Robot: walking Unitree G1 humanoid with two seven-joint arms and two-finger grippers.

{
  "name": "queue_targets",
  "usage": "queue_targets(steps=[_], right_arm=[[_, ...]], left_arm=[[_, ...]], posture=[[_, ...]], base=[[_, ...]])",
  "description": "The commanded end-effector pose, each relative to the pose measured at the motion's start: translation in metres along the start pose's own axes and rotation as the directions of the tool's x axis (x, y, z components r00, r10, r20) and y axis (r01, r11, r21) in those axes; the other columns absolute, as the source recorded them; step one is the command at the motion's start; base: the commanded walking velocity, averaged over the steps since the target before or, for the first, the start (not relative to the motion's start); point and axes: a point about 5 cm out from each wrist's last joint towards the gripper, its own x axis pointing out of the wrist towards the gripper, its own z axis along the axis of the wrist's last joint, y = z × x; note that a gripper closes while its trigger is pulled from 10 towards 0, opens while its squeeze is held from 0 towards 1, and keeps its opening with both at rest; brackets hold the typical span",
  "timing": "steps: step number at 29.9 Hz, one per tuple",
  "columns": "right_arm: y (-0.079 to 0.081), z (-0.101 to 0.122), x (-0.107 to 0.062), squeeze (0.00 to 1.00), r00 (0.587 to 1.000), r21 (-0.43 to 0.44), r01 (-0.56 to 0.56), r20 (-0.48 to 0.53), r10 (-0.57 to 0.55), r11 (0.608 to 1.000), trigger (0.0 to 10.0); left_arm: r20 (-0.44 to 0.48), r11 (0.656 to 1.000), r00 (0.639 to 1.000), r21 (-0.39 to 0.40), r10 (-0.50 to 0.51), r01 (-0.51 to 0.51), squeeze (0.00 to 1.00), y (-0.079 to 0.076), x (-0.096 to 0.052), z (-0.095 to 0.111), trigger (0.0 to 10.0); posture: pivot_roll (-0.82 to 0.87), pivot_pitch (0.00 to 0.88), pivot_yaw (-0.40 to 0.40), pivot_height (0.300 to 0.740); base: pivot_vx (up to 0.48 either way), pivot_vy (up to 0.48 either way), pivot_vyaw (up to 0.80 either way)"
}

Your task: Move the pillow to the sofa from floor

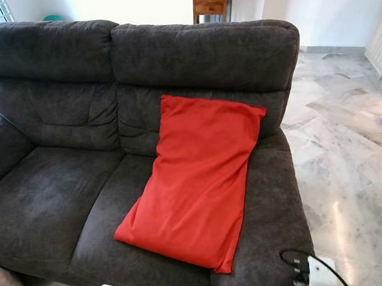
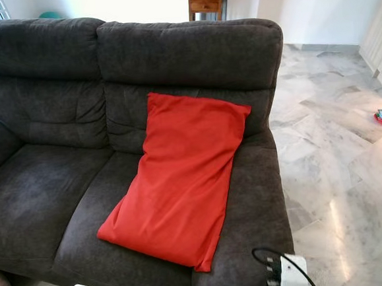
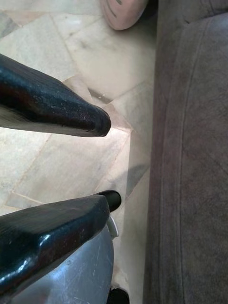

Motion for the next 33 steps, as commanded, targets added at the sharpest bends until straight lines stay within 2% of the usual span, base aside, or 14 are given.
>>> queue_targets(steps=[1, 14, 33], right_arm=[[0.0038, 0.0007, 0.0, 0.0, 1.0, -0.001, -0.012, 0.008, 0.012, 1.0, 10.0], [0.0057, -0.0044, -0.002, 0.0, 1.0, 0.001, -0.023, -0.007, 0.023, 1.0, 10.0], [0.0073, -0.0042, -0.0016, 0.0, 1.0, 0.002, -0.025, -0.011, 0.025, 1.0, 10.0]], left_arm=[[-0.019, 1.0, 1.0, -0.011, 0.006, -0.006, 0.0, -0.0009, -0.0012, -0.005, 10.0], [-0.014, 1.0, 1.0, -0.012, -0.001, 0.001, 0.0, -0.0047, 0.0002, -0.0019, 10.0], [-0.001, 1.0, 1.0, -0.011, 0.005, -0.005, 0.0, 0.0002, 0.0, -0.0005, 10.0]], posture=[[0.04, 0.0, -0.009, 0.74], [0.05, 0.011, -0.01, 0.74], [0.05, 0.015, -0.011, 0.74]], base=[[0.0, 0.0, 0.0], [0.0, 0.0, 0.0], [0.0, 0.0, 0.0]])
